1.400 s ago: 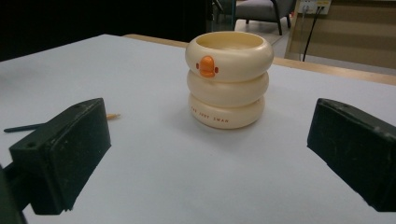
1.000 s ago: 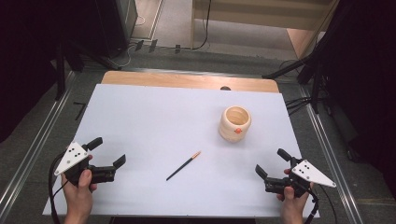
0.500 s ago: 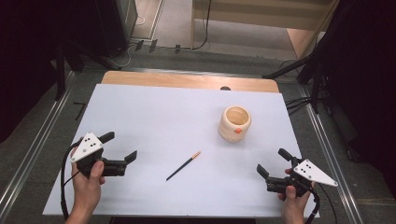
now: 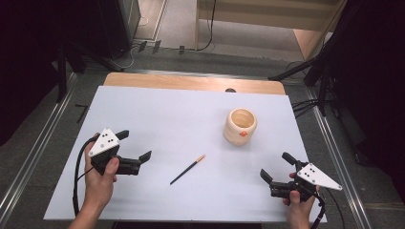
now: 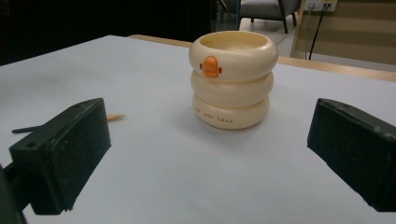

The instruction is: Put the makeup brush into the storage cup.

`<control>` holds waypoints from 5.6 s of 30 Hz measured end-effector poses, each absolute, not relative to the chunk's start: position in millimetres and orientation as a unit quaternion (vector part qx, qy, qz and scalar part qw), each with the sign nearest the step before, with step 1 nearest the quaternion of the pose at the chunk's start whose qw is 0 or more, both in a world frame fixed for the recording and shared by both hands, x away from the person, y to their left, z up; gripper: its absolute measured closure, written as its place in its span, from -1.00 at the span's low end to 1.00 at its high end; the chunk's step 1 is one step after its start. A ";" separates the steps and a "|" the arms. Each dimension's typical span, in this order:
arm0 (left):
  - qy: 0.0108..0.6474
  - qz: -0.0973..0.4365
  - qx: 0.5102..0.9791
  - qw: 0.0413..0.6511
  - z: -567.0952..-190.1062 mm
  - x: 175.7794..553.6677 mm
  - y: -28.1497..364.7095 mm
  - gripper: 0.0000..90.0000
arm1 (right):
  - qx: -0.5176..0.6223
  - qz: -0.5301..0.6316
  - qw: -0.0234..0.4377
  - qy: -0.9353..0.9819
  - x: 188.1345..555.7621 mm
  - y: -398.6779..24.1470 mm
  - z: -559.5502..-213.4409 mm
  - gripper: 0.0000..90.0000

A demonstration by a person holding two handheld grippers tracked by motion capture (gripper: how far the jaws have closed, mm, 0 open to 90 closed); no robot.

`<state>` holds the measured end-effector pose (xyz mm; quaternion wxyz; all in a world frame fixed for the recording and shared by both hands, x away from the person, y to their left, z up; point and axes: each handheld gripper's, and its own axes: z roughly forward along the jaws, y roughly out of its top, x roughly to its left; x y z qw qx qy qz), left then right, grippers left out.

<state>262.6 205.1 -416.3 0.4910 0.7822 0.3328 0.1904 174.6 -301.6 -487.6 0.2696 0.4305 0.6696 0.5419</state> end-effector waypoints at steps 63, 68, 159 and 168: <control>0.297 0.090 0.839 0.447 -436.8 303.0 79.7 -1.00 | 0.420 0.544 0.263 0.677 175.8 -299.8 -487.3 -1.00; 0.294 0.084 0.852 0.425 -438.1 304.6 75.7 -1.00 | 0.421 0.544 0.262 0.677 176.1 -299.8 -487.4 -1.00; 0.268 0.021 0.963 0.025 -471.1 308.6 9.0 0.64 | 0.418 0.532 0.252 0.692 179.9 -296.6 -492.9 -1.00; 0.268 0.007 0.963 0.028 -470.7 311.4 11.1 0.89 | 0.418 0.531 0.250 0.694 180.3 -295.3 -493.4 -1.00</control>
